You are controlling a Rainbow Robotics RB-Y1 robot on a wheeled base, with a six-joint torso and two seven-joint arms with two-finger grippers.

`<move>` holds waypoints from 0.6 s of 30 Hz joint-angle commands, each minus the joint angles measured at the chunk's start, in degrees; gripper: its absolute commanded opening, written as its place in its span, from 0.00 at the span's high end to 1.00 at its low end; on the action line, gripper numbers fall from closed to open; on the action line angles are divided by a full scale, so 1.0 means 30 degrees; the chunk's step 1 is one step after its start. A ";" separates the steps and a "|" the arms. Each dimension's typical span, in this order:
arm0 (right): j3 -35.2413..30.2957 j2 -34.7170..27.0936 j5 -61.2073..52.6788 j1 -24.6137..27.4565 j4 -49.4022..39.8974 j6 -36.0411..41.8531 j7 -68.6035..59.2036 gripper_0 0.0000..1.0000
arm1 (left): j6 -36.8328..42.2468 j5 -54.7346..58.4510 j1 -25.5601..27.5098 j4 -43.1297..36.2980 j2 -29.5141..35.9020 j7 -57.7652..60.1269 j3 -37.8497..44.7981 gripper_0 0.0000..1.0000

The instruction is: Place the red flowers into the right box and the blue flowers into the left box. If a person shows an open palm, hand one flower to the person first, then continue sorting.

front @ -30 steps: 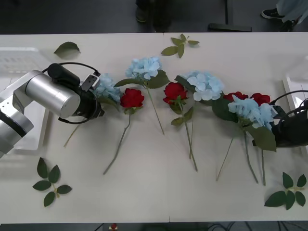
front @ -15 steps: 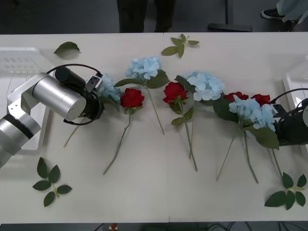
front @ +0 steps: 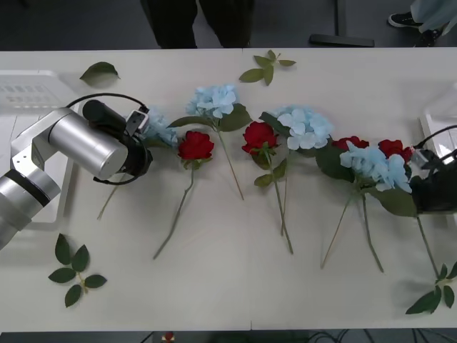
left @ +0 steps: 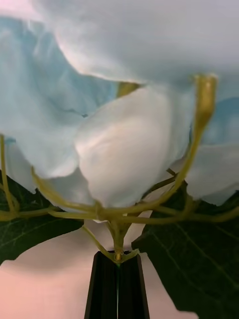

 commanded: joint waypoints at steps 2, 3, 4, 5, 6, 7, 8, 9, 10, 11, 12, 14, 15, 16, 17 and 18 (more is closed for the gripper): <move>-0.1403 -0.2400 -0.0633 -0.1036 -0.1537 0.2345 -0.0713 1.00 | -0.0075 -0.0790 -0.0039 -0.0128 -0.0090 0.0776 -0.0247 1.00; -0.1755 -0.2722 -0.0720 -0.1271 -0.1625 0.2960 -0.0713 1.00 | -0.0075 -0.1054 -0.0098 -0.0157 -0.0061 0.0805 -0.0159 1.00; -0.1931 -0.2869 -0.0808 -0.1388 -0.1654 0.3282 -0.0713 1.00 | -0.0046 -0.1200 -0.0098 -0.0187 -0.0031 0.0835 -0.0130 1.00; -0.2370 -0.3132 -0.0896 -0.1652 -0.1683 0.3956 -0.0713 1.00 | -0.0046 -0.1522 -0.0215 -0.0275 0.0056 0.0864 -0.0130 1.00; -0.2810 -0.3396 -0.0925 -0.1945 -0.1771 0.4601 -0.0713 1.00 | 0.0101 -0.1815 -0.0332 -0.0363 0.0203 0.0893 -0.0130 1.00; -0.2985 -0.3513 -0.0896 -0.2062 -0.1800 0.4923 -0.0713 1.00 | 0.0218 -0.1932 -0.0391 -0.0450 0.0291 0.0864 -0.0101 1.00; -0.3308 -0.3777 -0.0808 -0.2325 -0.1859 0.5450 -0.0713 1.00 | 0.0570 -0.2079 -0.0508 -0.0714 0.0496 0.0893 0.0016 1.00; -0.3513 -0.4011 -0.0662 -0.2589 -0.1859 0.5890 -0.0713 1.00 | 0.1038 -0.2020 -0.0566 -0.1095 0.0847 0.0893 0.0192 1.00; -0.3571 -0.4158 -0.0574 -0.2677 -0.1830 0.6036 -0.0654 1.00 | 0.1331 -0.1932 -0.0566 -0.1359 0.1023 0.0893 0.0309 1.00; -0.3630 -0.4509 -0.0222 -0.2794 -0.1859 0.6095 -0.0596 1.00 | 0.2064 -0.1434 -0.0566 -0.2032 0.1638 0.0952 0.0719 1.00; -0.3659 -0.4626 0.0159 -0.2882 -0.1859 0.6066 -0.0508 1.00 | 0.2503 -0.1024 -0.0566 -0.2355 0.2078 0.0952 0.0925 1.00; -0.3659 -0.4802 0.1037 -0.2911 -0.1859 0.5773 -0.0362 1.00 | 0.3148 -0.0380 -0.0566 -0.2941 0.3015 0.0981 0.1305 1.00; -0.3659 -0.4831 0.1682 -0.2882 -0.1830 0.5450 -0.0303 1.00 | 0.3616 0.0001 -0.0537 -0.3292 0.3660 0.1010 0.1628 1.00; -0.3659 -0.4831 0.2502 -0.2882 -0.1771 0.5157 -0.0244 1.00 | 0.4027 0.0470 -0.0508 -0.3497 0.4275 0.1069 0.2038 1.00; -0.3659 -0.4802 0.3000 -0.2882 -0.1742 0.5011 -0.0215 1.00 | 0.4232 0.0734 -0.0479 -0.3556 0.4568 0.1128 0.2301 1.00; -0.3630 -0.4685 0.4172 -0.2882 -0.1713 0.4689 -0.0127 1.00 | 0.4642 0.1319 -0.0420 -0.3556 0.5125 0.1186 0.2946 1.00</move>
